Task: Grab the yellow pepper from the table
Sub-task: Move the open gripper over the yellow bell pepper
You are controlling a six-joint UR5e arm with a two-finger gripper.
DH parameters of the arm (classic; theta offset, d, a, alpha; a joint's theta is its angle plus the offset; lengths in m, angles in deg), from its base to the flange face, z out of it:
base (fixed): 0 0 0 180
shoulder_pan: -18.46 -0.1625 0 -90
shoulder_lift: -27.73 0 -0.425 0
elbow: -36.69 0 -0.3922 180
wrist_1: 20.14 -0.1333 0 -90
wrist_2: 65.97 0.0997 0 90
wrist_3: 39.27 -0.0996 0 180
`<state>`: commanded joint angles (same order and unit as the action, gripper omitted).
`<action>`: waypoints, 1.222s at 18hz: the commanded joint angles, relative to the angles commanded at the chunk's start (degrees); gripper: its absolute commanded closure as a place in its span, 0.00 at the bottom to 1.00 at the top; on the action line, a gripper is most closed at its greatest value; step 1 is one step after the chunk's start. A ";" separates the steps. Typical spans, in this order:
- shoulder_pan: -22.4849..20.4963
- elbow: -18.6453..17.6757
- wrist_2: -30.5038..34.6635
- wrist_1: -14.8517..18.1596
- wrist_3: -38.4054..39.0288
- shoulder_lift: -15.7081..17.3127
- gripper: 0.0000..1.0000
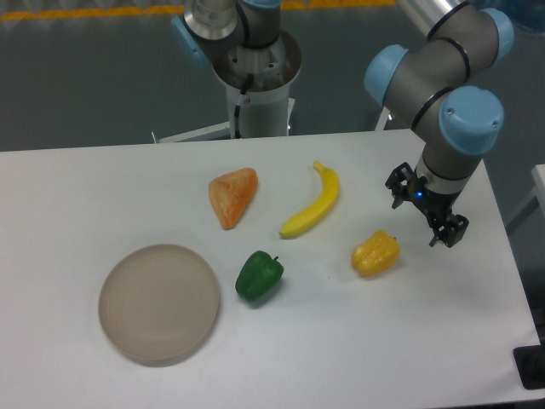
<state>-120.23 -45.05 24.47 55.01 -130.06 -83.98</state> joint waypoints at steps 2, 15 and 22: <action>0.00 0.00 0.17 0.00 0.00 0.00 0.00; 0.09 -1.31 -0.97 0.53 0.17 2.90 0.00; 1.41 -7.46 -0.97 -0.09 1.05 6.41 0.00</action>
<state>-118.83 -52.51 23.50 54.92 -129.01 -77.57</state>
